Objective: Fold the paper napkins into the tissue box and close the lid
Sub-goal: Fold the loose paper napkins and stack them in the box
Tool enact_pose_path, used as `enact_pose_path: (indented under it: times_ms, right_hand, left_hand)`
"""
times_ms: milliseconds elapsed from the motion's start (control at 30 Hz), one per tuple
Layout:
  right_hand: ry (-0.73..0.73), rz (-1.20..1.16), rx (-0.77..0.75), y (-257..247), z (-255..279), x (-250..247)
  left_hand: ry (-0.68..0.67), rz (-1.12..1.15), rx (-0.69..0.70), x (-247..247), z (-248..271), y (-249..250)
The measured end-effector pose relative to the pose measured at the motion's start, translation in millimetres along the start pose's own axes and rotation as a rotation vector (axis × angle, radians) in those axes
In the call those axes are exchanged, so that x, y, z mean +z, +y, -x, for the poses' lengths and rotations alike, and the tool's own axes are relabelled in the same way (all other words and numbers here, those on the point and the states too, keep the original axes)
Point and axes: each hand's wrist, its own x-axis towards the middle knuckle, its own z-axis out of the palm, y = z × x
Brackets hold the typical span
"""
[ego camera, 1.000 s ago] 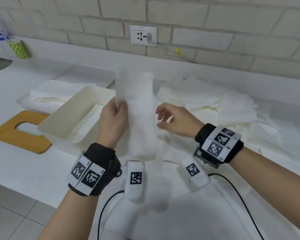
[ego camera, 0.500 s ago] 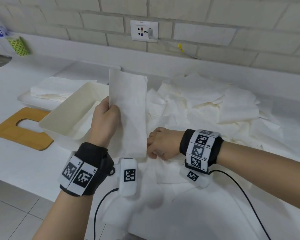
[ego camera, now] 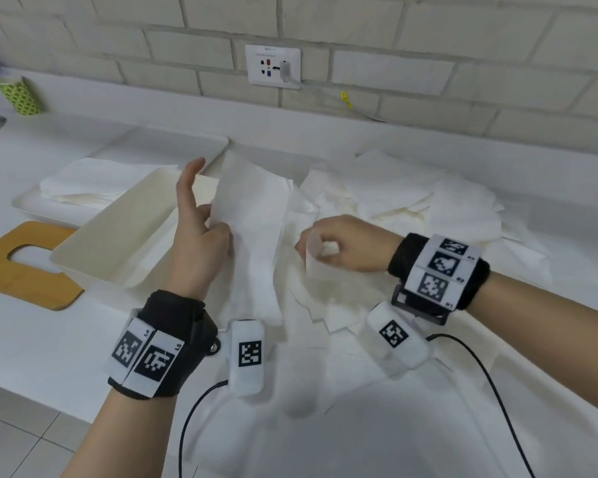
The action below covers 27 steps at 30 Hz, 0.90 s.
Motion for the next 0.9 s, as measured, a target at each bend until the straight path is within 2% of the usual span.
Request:
enact_pose_path:
  times_ms: [133,267,433,533,667,767,900]
  right_hand:
    - [0.165,-0.345,0.069,8.6,11.6,-22.1]
    - [0.339,-0.575,0.107,9.1,14.6,-31.3]
    - [0.492,-0.375,0.153,13.3,11.6,-33.1]
    - [0.636,-0.253,0.164,11.0,3.3,-38.2]
    - [0.78,-0.337,0.128,-4.2,1.4,-61.3]
    - [0.782,-0.42,0.091,-13.1,6.8,-72.5]
    - [0.601,-0.616,0.084,-10.5,12.1,-60.9]
  left_hand:
    - [-0.091,-0.038,0.076,6.7,-1.3,-3.7]
    - [-0.085,-0.133,0.182,17.4,1.2,-7.7]
    - [-0.013,-0.095,0.088,22.9,2.9,-14.1]
    - [0.043,-0.072,0.082,24.6,2.5,-12.6]
    - [0.031,-0.019,0.13,28.6,5.1,-2.4]
    - [-0.023,0.071,0.142,32.3,6.1,3.7]
    - [-0.113,0.211,0.137,34.4,8.9,7.6]
